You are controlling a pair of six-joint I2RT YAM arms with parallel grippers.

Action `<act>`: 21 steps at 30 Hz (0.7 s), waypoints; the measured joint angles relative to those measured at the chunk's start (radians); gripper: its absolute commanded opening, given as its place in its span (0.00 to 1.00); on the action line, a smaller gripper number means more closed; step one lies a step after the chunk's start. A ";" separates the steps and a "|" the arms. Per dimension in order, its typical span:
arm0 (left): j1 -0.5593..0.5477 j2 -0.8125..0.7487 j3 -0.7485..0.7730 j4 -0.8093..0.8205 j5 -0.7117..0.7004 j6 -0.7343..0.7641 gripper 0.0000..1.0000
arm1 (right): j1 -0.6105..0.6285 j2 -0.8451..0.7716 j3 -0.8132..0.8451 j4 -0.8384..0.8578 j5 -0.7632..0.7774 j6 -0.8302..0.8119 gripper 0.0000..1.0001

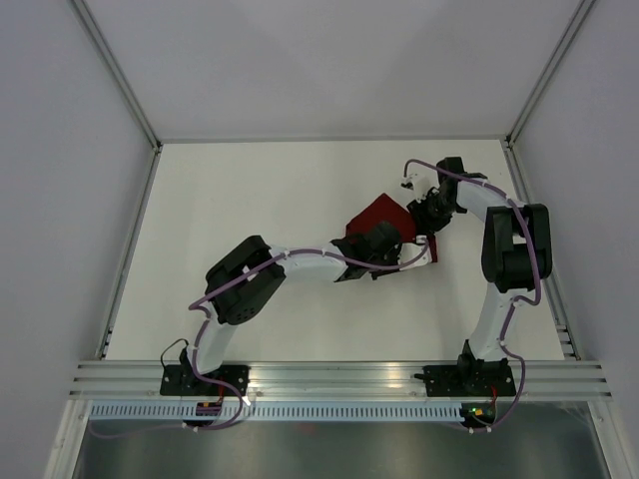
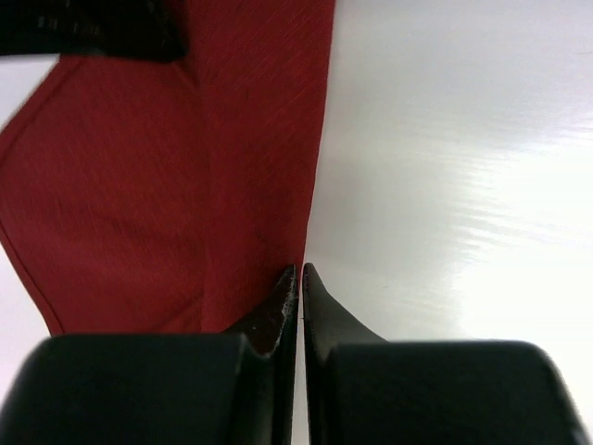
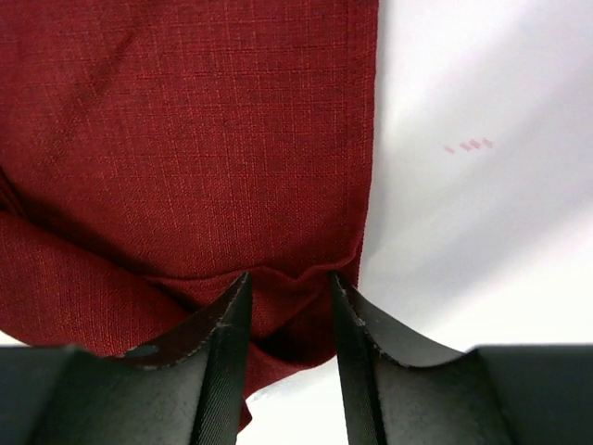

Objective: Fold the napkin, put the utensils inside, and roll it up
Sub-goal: Roll the napkin with the utensil

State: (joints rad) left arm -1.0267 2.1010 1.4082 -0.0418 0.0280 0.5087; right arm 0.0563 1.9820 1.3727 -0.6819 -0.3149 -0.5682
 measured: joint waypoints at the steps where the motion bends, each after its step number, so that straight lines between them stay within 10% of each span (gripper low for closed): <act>1: 0.006 0.000 0.000 0.000 0.000 -0.003 0.07 | -0.010 -0.002 0.000 0.002 0.001 0.003 0.47; 21: 0.124 -0.158 -0.039 0.103 0.031 -0.238 0.10 | -0.091 -0.245 -0.104 0.027 -0.138 -0.111 0.50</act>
State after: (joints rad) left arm -0.9024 1.9434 1.3697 0.0612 0.0593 0.2703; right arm -0.0345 1.7374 1.2686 -0.6548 -0.4530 -0.6792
